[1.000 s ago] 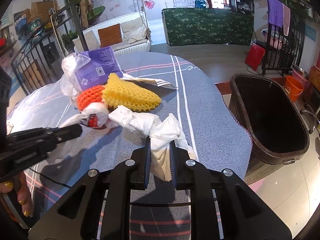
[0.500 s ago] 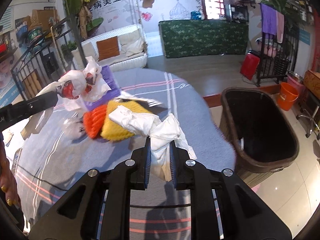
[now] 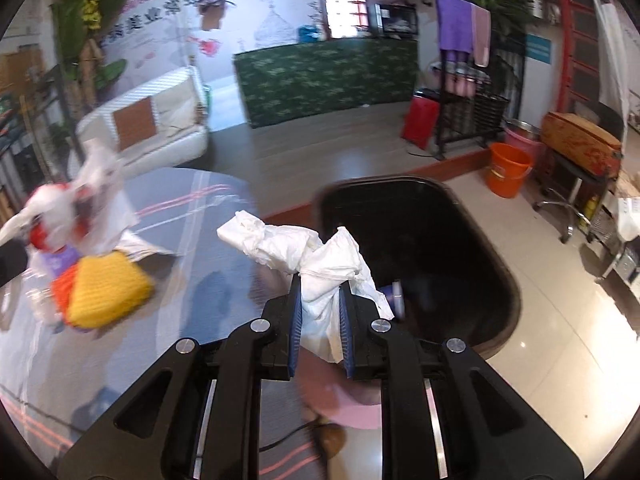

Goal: Collect trash
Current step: 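Carry both white items to the wastebasket and release them inside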

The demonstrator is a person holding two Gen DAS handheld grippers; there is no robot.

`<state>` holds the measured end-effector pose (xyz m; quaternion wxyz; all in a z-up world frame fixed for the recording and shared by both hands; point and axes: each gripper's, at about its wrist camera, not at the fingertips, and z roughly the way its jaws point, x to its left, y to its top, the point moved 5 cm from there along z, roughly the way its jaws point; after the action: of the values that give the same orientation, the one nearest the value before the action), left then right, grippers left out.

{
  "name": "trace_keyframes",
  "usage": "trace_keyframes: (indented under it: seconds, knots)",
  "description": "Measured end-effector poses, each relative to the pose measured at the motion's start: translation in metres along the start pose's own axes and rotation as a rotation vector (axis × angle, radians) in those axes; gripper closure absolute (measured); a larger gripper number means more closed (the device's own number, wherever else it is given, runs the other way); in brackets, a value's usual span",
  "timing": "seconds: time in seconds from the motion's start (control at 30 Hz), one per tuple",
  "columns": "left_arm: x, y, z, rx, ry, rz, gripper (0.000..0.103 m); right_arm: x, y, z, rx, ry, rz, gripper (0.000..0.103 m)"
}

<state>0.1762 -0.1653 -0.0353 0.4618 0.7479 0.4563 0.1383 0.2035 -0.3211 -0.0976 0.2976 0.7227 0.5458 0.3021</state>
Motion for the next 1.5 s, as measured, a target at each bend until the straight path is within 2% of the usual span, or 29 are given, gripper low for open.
trace_keyframes:
  seconds: [0.3, 0.37, 0.43, 0.5, 0.6, 0.63, 0.7, 0.97, 1.2, 1.5]
  knots:
    - [-0.029, -0.009, 0.034, 0.066, -0.054, 0.054, 0.097, -0.044, -0.004, 0.068, 0.111, -0.071, 0.055, 0.084]
    - [-0.033, -0.01, 0.04, 0.077, -0.053, 0.071, 0.097, -0.054, -0.008, 0.081, 0.133, -0.098, 0.075, 0.073]
    - [-0.036, -0.008, 0.045, 0.086, -0.057, 0.078, 0.097, -0.06, -0.009, 0.086, 0.131, -0.102, 0.088, 0.056]
    - [-0.037, -0.008, 0.049, 0.095, -0.064, 0.077, 0.097, -0.064, -0.011, 0.087, 0.128, -0.113, 0.098, 0.045]
    - [-0.039, -0.007, 0.058, 0.113, -0.076, 0.071, 0.097, -0.069, -0.012, 0.086, 0.119, -0.113, 0.107, 0.044]
    - [-0.04, -0.007, 0.061, 0.119, -0.08, 0.071, 0.097, -0.069, -0.012, 0.085, 0.118, -0.111, 0.109, 0.04]
    - [-0.044, -0.007, 0.068, 0.132, -0.087, 0.077, 0.097, -0.071, -0.012, 0.084, 0.112, -0.116, 0.107, 0.037]
    - [-0.062, -0.001, 0.102, 0.17, -0.106, 0.12, 0.097, -0.088, -0.014, 0.049, 0.057, -0.176, 0.121, 0.035]
    - [-0.079, 0.0, 0.151, 0.258, -0.115, 0.129, 0.097, -0.107, -0.032, -0.001, 0.031, -0.223, 0.164, 0.032]
    - [-0.087, -0.017, 0.194, 0.389, -0.103, 0.164, 0.097, -0.122, -0.053, -0.03, 0.02, -0.234, 0.233, 0.031]
